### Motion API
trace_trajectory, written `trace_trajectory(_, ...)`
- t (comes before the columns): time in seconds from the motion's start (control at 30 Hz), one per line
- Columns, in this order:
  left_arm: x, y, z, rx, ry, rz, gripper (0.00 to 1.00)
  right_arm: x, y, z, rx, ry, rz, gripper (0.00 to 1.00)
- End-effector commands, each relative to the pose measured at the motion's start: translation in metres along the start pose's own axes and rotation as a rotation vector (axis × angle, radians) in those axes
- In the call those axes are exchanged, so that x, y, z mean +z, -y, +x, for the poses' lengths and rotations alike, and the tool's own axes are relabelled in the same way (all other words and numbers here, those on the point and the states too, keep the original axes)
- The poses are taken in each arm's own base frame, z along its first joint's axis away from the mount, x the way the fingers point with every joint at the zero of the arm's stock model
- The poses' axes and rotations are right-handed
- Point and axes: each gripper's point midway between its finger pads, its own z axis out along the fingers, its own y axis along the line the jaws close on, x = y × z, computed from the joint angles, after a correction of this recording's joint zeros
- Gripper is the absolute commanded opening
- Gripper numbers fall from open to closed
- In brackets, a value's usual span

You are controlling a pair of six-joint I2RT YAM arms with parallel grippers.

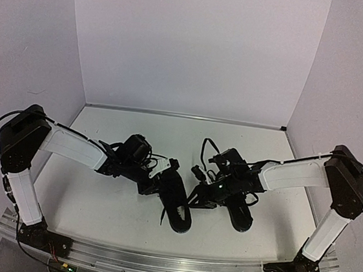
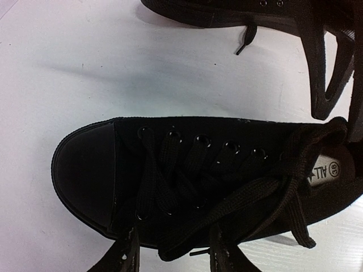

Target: Tie the shoes

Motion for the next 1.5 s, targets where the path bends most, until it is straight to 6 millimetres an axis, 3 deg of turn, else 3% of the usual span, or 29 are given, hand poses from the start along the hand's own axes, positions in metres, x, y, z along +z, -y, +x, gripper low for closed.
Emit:
trace_trajectory(0.0,-0.001,-0.006,-0.016,0.031,0.039,-0.010,0.41,-0.004,-0.014,-0.017,-0.048,0.054,-0.014,0.21)
trace_trajectory(0.07,-0.001,-0.006,-0.015,0.032,0.039,-0.010,0.41,-0.005,-0.014,-0.017,-0.047,0.058,-0.011,0.23)
trace_trajectory(0.13,-0.001,-0.005,-0.015,0.031,0.036,-0.008,0.41,-0.006,-0.018,-0.018,-0.054,0.057,-0.027,0.34)
trace_trajectory(0.23,-0.001,-0.005,-0.016,0.031,0.040,-0.007,0.41,-0.008,-0.028,-0.020,-0.070,0.061,-0.057,0.42)
trace_trajectory(0.43,-0.001,-0.005,-0.017,0.033,0.044,-0.007,0.41,-0.002,-0.027,-0.024,-0.065,0.056,-0.052,0.44)
trace_trajectory(0.53,-0.001,-0.005,-0.019,0.034,0.046,-0.003,0.41,0.002,-0.020,-0.024,-0.051,0.053,-0.030,0.41)
trace_trajectory(0.83,0.000,0.001,-0.008,0.106,0.032,0.020,0.42,-0.003,-0.011,-0.022,-0.034,0.076,0.022,0.01)
trace_trajectory(1.47,0.005,0.007,0.005,0.192,-0.028,0.064,0.45,-0.006,-0.014,-0.021,-0.043,0.073,0.016,0.00)
